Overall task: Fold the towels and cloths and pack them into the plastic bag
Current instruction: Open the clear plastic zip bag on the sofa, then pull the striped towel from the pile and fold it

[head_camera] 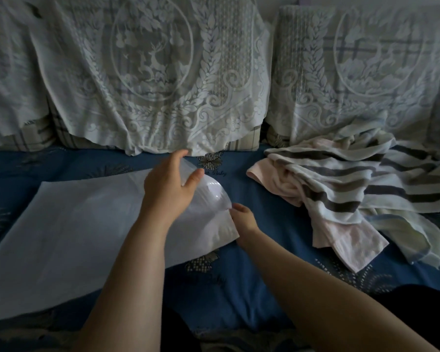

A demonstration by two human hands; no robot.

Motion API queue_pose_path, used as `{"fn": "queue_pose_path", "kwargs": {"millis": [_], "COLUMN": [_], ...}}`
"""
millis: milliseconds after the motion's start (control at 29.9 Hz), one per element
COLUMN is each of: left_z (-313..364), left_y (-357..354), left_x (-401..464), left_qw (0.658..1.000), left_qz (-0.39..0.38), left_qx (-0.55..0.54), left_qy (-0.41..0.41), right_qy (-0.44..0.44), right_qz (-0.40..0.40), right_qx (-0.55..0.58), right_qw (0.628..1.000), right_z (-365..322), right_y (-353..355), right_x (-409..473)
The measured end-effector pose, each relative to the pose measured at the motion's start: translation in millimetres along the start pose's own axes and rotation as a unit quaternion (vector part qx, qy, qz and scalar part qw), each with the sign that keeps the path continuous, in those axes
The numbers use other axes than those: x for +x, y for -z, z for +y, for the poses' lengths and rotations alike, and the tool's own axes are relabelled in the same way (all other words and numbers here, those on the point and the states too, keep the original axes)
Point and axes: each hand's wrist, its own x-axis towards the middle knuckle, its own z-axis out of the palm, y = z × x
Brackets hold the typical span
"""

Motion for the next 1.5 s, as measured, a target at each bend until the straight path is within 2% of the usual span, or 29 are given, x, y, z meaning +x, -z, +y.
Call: {"fn": "queue_pose_path", "kwargs": {"millis": [67, 167, 267, 334, 368, 401, 468, 535, 601, 635, 735, 802, 835, 869, 935, 1002, 1069, 1169, 1203, 1236, 1270, 1336, 1437, 1503], "left_z": [2.1, 5.2, 15.9, 30.7, 40.7, 51.5, 74.6, 93.9, 108.1, 113.8, 129.6, 140.7, 147.0, 154.5, 166.1, 172.2, 174.7, 182.1, 183.3, 183.2, 181.2, 173.6, 168.1, 162.1], "left_y": [-3.6, -6.9, -14.5, -24.0, -30.4, -38.4, -57.9, -78.7, -97.2, -105.4, -122.8, -131.1, -135.3, -139.3, -153.6, -169.7, -181.5, -181.8, -182.1, -182.9, -183.6, -185.2, -172.5, -169.8], "left_x": [-2.0, -0.7, -2.8, -4.8, -6.4, -9.0, -17.0, -22.8, -24.2, -24.5, -28.6, -31.1, -31.0, -31.3, -33.8, -39.5, -44.1, -48.0, -47.1, -45.8, -43.5, -37.2, -26.4, -18.8], "left_qw": [0.999, 0.995, 0.988, 0.985, 0.982, 0.98, 0.975, 0.968, 0.966, 0.967, 0.975, 0.986, 0.983, 0.964, 0.883, 0.794, 0.697, 0.556, 0.529, 0.522, 0.532, 0.58, 0.684, 0.764], "left_qz": [0.003, 0.056, 0.088, 0.111, 0.121, 0.124, 0.122, 0.114, 0.087, 0.072, 0.023, -0.058, -0.126, -0.206, -0.354, -0.422, -0.423, -0.324, -0.275, -0.23, -0.187, -0.093, -0.002, 0.012], "left_qx": [0.032, 0.086, 0.115, 0.098, 0.083, 0.066, 0.036, 0.001, -0.022, -0.028, -0.054, -0.088, -0.118, -0.165, -0.259, -0.349, -0.477, -0.659, -0.701, -0.728, -0.745, -0.749, -0.675, -0.603], "left_qy": [0.007, -0.014, -0.047, -0.089, -0.115, -0.14, -0.185, -0.222, -0.241, -0.244, -0.215, -0.131, -0.063, 0.015, 0.167, 0.264, 0.328, 0.39, 0.391, 0.38, 0.356, 0.306, 0.276, 0.23], "right_qy": [-0.01, -0.041, -0.034, 0.032, 0.093, 0.162, 0.265, 0.276, 0.225, 0.202, 0.206, 0.26, 0.293, 0.325, 0.369, 0.389, 0.395, 0.409, 0.415, 0.416, 0.415, 0.395, 0.357, 0.344], "right_qz": [-0.008, -0.06, -0.086, -0.037, 0.003, 0.049, 0.141, 0.21, 0.249, 0.25, 0.239, 0.265, 0.268, 0.261, 0.246, 0.228, 0.206, 0.173, 0.167, 0.164, 0.161, 0.151, 0.13, 0.087], "right_qx": [-0.004, -0.033, -0.167, -0.264, -0.322, -0.39, -0.513, -0.598, -0.66, -0.672, -0.621, -0.559, -0.527, -0.494, -0.444, -0.441, -0.477, -0.515, -0.517, -0.516, -0.512, -0.499, -0.477, -0.458], "right_qw": [1.0, 0.997, 0.982, 0.963, 0.942, 0.905, 0.804, 0.722, 0.672, 0.668, 0.717, 0.741, 0.751, 0.763, 0.779, 0.776, 0.758, 0.733, 0.73, 0.731, 0.735, 0.756, 0.793, 0.815], "right_z": [-5.0, -12.2, -15.2, -22.5, -29.5, -39.1, -61.9, -81.3, -89.6, -90.8, -95.8, -107.5, -112.6, -116.7, -118.9, -117.6, -112.7, -103.2, -101.4, -99.4, -98.0, -92.8, -79.2, -74.3], "right_y": [-1.8, 5.2, 21.6, 42.2, 56.8, 75.0, 115.1, 152.3, 182.6, 196.9, 225.4, 226.7, 223.6, 219.1, 210.3, 204.7, 202.7, 210.1, 214.1, 219.2, 224.0, 233.6, 240.5, 235.1], "right_x": [3.1, 2.9, 1.0, -0.1, 0.5, 1.4, 2.4, 5.5, 7.2, 6.9, -2.5, -16.7, -24.5, -33.6, -53.8, -72.8, -86.6, -96.5, -98.8, -100.2, -102.1, -104.9, -105.3, -104.7]}}
